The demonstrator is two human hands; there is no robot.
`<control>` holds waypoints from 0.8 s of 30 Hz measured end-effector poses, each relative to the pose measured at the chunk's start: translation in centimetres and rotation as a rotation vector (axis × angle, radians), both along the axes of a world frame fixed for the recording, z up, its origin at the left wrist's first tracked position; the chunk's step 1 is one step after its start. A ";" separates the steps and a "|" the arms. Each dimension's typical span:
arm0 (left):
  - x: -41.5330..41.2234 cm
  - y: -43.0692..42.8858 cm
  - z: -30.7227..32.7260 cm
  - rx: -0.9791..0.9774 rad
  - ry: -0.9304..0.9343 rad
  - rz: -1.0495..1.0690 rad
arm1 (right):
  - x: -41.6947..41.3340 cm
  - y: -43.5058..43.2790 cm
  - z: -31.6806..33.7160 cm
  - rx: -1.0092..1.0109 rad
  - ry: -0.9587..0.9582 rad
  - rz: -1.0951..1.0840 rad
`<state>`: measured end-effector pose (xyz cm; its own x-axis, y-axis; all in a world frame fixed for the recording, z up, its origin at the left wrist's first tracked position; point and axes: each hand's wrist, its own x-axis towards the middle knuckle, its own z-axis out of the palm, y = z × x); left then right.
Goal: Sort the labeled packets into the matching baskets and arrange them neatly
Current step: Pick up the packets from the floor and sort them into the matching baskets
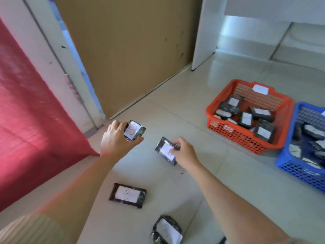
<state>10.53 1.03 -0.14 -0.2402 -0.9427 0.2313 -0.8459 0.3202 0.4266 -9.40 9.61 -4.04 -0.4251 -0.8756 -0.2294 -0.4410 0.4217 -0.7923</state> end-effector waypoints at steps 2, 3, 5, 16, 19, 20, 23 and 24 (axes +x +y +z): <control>-3.4 0.5 0.7 -0.043 0.046 -0.018 | -3.8 0.2 2.3 -0.177 -0.025 -0.198; -5.6 0.6 1.1 -0.042 0.087 -0.029 | -6.0 0.2 3.4 -0.266 -0.021 -0.274; -10.8 0.8 1.7 -0.014 0.174 -0.093 | -10.7 0.5 5.4 -0.377 0.029 -0.408; -37.6 0.0 5.9 0.094 -0.147 -0.439 | -31.0 5.4 7.1 -0.269 0.092 -0.694; -39.5 0.0 5.9 0.075 -0.285 -0.376 | -33.0 4.9 6.7 -0.227 0.080 -0.631; -39.7 -0.3 5.5 0.074 -0.285 -0.340 | -33.5 4.3 6.4 -0.235 0.045 -0.626; -39.7 -2.2 3.3 0.135 -0.122 -0.249 | -34.1 1.4 5.6 -0.272 -0.119 -0.611; -39.7 -3.0 2.4 0.164 -0.034 -0.239 | -34.1 0.1 5.2 -0.290 -0.154 -0.593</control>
